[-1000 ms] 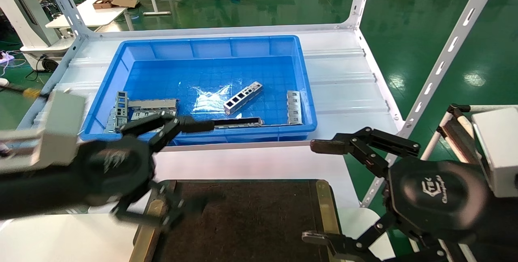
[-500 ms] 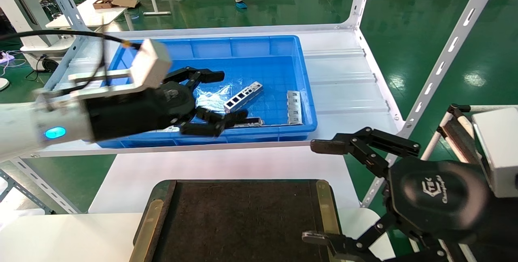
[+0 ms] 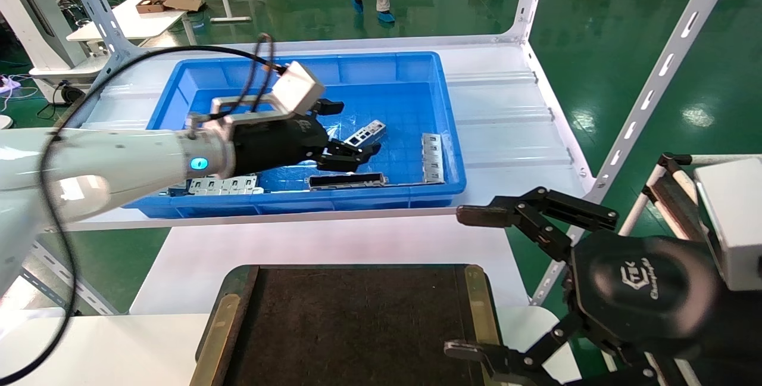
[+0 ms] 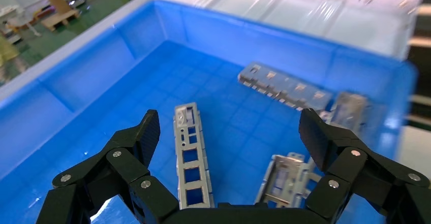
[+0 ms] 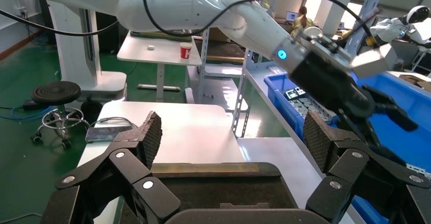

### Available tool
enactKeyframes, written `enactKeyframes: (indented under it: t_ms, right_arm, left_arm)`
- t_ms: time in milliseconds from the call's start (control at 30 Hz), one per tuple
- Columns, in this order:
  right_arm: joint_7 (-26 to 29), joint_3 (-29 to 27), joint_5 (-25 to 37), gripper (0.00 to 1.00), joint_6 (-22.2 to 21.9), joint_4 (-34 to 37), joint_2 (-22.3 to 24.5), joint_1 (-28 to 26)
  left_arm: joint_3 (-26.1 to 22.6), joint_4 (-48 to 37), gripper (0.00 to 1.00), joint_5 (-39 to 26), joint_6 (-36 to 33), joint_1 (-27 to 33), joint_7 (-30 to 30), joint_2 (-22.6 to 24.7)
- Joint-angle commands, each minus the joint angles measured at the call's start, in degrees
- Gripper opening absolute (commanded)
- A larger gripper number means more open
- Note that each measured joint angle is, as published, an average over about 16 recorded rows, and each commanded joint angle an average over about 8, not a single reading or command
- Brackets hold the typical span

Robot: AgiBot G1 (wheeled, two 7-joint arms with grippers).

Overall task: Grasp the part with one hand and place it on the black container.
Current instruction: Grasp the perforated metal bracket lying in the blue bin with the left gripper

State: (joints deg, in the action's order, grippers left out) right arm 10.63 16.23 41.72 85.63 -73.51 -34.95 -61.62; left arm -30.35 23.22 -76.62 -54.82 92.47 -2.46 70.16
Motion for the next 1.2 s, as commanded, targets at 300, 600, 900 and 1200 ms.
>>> enactKeyframes:
  t_ms: [300, 600, 900, 1200]
  right_arm:
    - [0.0, 0.0, 0.0, 0.8, 0.0, 0.0, 0.0, 0.0]
    - [0.0, 0.1, -0.1, 0.0, 0.0, 0.0, 0.0, 0.0]
    - [-0.1, 0.1, -0.1, 0.0, -0.1, 0.0, 0.0, 0.0]
    - [-0.1, 0.2, -0.1, 0.0, -0.1, 0.0, 0.1, 0.0]
  left_arm:
    - [-0.1, -12.9, 0.95, -0.5, 7.5, 3.0, -6.6, 6.9]
    - [-1.3, -15.3, 0.0, 0.1, 10.1, 2.6, -7.2, 7.7]
    - [-2.9, -15.2, 0.0, 0.9, 11.2, 1.9, -5.2, 7.8]
    - [-4.5, -14.4, 0.0, 1.9, 11.8, 1.2, -4.1, 7.8]
